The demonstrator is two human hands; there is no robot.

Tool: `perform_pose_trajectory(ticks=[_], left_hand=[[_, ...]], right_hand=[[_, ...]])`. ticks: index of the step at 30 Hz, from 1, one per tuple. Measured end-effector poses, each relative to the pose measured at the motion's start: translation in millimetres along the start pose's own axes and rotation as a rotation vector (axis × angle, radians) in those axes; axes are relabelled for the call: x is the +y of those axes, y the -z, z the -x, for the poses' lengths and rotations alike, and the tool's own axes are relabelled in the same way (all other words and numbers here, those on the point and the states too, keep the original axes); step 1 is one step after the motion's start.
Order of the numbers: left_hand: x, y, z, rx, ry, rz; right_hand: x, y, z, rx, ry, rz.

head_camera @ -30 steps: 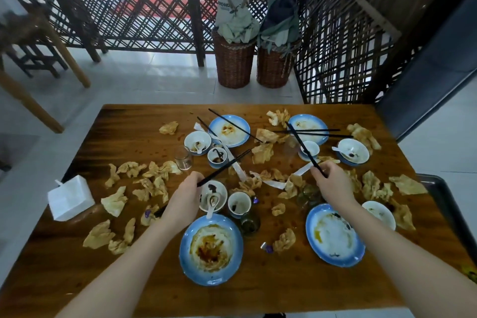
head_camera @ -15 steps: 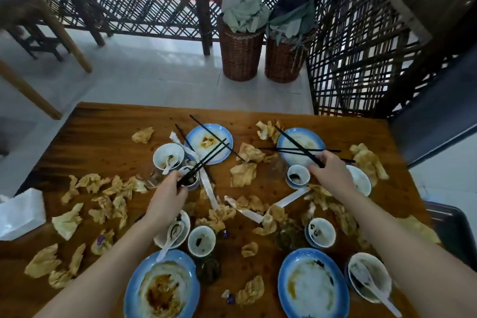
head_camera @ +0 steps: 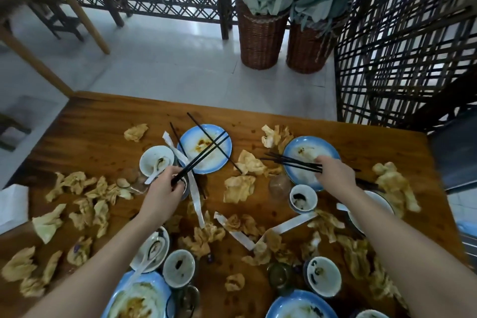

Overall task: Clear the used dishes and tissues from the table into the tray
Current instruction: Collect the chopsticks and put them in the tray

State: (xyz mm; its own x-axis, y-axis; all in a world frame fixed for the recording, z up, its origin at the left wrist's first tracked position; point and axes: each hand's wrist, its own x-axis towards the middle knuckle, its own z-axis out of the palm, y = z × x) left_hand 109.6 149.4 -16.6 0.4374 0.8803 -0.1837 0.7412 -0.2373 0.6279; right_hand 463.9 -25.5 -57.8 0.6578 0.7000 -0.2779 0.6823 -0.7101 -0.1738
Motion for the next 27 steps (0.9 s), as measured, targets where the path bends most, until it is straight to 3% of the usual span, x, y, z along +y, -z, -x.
perform_pose_trajectory(ticks=[9,22,24,27], left_hand=[[8,4,-6,-0.020,-0.017,0.013],[9,38,-72,-0.086,-0.156,-0.201],[8,42,-85,-0.109,-0.178,-0.226],[7,44,-104,-0.190,-0.196,-0.341]], right_hand=[[4,-3,-7,0.066,0.051,0.022],[-48,56,38,0.373,0.188,0.069],[-51,58,42,0.338,0.173,0.022],[-52,56,47,0.182,0.012,-0.256]])
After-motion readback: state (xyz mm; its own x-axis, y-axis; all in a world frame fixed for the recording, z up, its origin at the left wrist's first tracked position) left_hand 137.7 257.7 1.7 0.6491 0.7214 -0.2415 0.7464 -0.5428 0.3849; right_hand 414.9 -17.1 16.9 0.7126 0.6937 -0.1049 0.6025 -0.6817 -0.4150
